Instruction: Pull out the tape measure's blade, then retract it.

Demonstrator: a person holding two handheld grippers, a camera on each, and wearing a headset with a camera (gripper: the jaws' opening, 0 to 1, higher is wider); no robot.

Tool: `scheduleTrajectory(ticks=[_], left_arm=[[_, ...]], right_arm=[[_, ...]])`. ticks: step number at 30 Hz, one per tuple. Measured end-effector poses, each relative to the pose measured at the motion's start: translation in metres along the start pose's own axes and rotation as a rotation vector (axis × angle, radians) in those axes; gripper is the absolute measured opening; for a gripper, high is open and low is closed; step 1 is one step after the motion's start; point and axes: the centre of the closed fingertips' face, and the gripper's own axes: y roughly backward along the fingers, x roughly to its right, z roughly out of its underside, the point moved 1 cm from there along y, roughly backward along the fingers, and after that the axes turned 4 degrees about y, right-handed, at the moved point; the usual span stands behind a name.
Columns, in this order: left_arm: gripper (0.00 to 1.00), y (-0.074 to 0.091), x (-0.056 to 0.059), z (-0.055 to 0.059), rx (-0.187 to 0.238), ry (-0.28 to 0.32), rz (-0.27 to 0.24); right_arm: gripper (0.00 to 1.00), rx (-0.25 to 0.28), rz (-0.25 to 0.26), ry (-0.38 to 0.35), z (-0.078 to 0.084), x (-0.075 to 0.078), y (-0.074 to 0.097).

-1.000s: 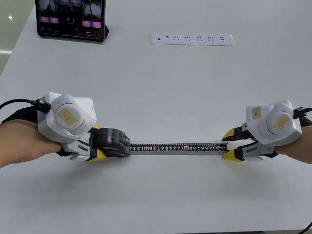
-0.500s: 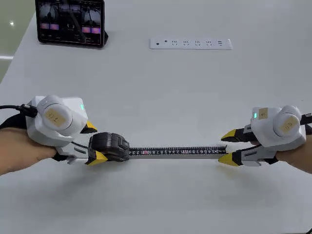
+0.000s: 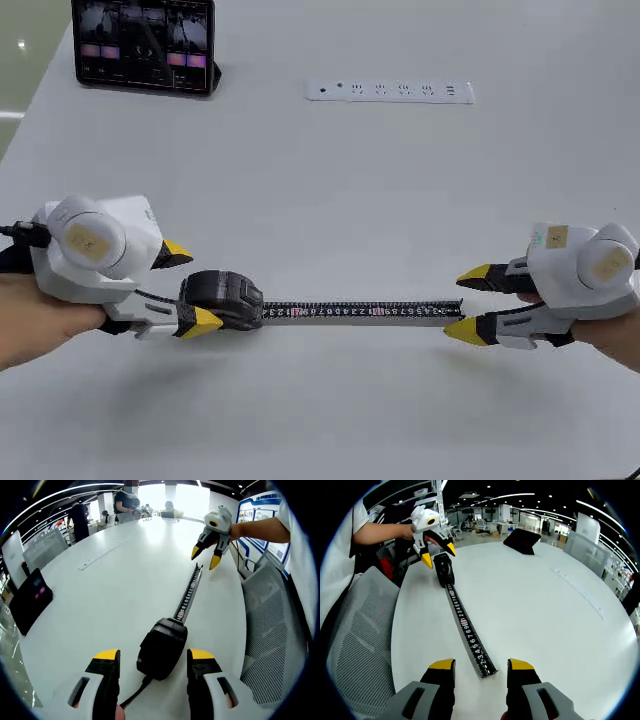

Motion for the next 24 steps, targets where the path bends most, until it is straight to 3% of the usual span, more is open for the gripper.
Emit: scheduleTrajectory(ticks=[4,11,24], left_arm=[[0.53,0.005,0.001,0.009,-0.002,0.029,-0.007],[0.59,0.015,0.003,0.017,0.037,0.095,-0.033],[0.65,0.028,0.009,0.023,0.119,0.175,-0.072]], right_arm=[[0.42,0.022,0.026,-0.018,-0.004,-0.004,0.002],[0.51,0.057,0.055,-0.060,-0.008,-0.009,0.005],[0.67,0.076,0.105,-0.068,-0.009,-0.019,0.009]])
